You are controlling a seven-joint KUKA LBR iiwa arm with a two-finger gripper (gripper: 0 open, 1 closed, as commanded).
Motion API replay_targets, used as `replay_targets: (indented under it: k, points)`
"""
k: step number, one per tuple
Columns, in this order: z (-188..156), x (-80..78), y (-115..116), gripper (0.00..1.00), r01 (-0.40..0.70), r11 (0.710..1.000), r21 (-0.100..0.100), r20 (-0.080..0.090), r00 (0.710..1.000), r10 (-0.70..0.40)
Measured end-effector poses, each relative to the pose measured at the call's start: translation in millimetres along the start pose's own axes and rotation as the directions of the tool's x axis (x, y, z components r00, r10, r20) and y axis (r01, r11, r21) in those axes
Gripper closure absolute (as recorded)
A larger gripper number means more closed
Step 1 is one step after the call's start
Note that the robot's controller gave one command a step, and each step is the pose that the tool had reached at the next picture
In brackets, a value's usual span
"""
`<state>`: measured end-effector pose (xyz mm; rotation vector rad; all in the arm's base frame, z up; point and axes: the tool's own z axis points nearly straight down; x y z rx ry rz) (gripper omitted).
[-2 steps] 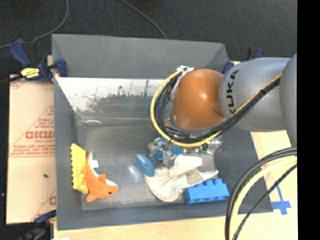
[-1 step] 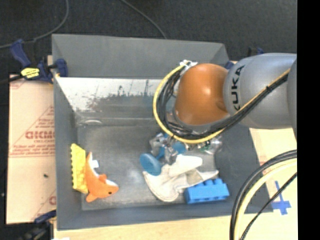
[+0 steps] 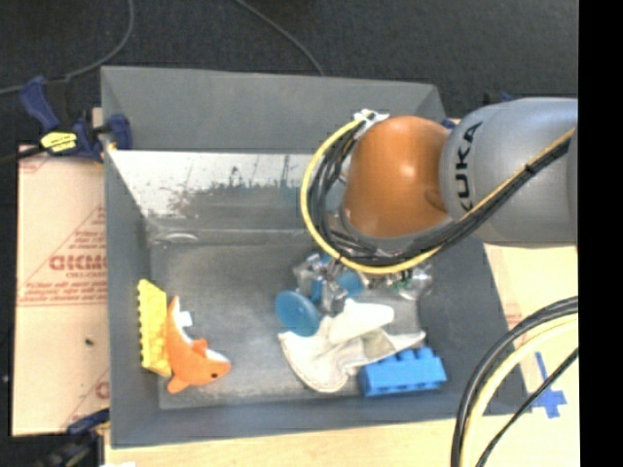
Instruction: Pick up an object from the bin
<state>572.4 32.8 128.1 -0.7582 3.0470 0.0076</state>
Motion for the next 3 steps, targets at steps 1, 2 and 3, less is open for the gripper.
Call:
replay_targets:
  k: [1, 2, 3]
  points:
    - [-14, 0.0, 0, 1.00, -0.013, 1.000, 0.001, 0.000, 1.000, 0.013]
    - [-23, -0.8, -1, 1.00, -0.009, 1.000, 0.003, 0.004, 1.000, 0.009]
    - [-29, -0.5, -1, 1.00, -0.008, 1.000, 0.002, 0.002, 1.000, 0.008]
